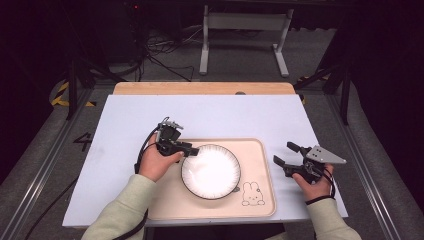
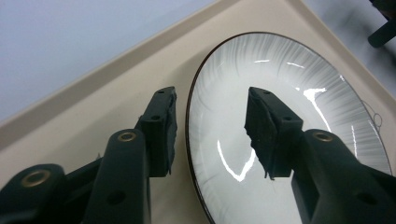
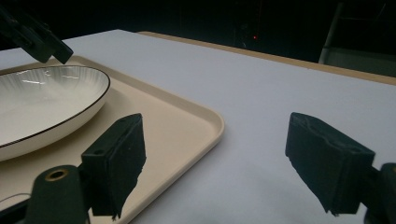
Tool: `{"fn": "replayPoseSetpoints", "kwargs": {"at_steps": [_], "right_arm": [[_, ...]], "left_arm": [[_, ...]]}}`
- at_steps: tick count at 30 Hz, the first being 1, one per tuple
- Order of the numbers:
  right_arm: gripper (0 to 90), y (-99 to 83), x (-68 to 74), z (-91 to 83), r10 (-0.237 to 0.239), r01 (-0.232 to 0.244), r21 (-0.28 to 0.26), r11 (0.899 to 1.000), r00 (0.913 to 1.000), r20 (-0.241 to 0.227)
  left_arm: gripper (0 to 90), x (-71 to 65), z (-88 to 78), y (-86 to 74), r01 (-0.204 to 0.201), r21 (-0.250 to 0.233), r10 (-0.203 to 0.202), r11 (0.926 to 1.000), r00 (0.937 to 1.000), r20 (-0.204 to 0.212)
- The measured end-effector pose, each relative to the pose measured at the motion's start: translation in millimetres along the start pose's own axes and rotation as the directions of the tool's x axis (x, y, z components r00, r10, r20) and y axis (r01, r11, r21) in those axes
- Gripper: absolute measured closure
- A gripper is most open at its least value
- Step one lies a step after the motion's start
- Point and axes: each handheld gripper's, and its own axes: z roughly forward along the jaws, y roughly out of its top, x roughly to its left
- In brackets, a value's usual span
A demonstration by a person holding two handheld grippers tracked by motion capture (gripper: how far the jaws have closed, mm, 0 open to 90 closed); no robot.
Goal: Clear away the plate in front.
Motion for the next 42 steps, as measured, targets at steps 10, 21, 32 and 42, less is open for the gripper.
{"fn": "replayPoseSetpoints", "kwargs": {"at_steps": [10,21,32,42], "right_arm": [[20.0,0.2,0.1,0.5,-0.002,0.002,0.005,1.0,1.0,-0.002],[18.6,0.2,-0.1,0.4,-0.002,0.002,0.005,1.0,1.0,-0.006],[17.9,0.4,-0.4,0.8,-0.008,0.008,0.009,1.0,0.9998,-0.016],[18.0,0.6,-0.3,1.1,-0.006,0.006,0.013,1.0,0.9998,-0.019]], "left_arm": [[41.6,-14.5,-24.5,-5.1,-0.062,-0.108,0.059,0.9923,0.9978,-0.03],[29.1,-16.3,-42.8,-19.7,-0.12,-0.171,0.114,0.978,0.9926,-0.043],[23.2,-12.8,-64.0,-41.5,-0.166,-0.243,0.139,0.9559,0.9828,-0.121],[17.6,-1.6,-83.6,-63.7,-0.166,-0.267,0.122,0.9492,0.9772,-0.174]]}}
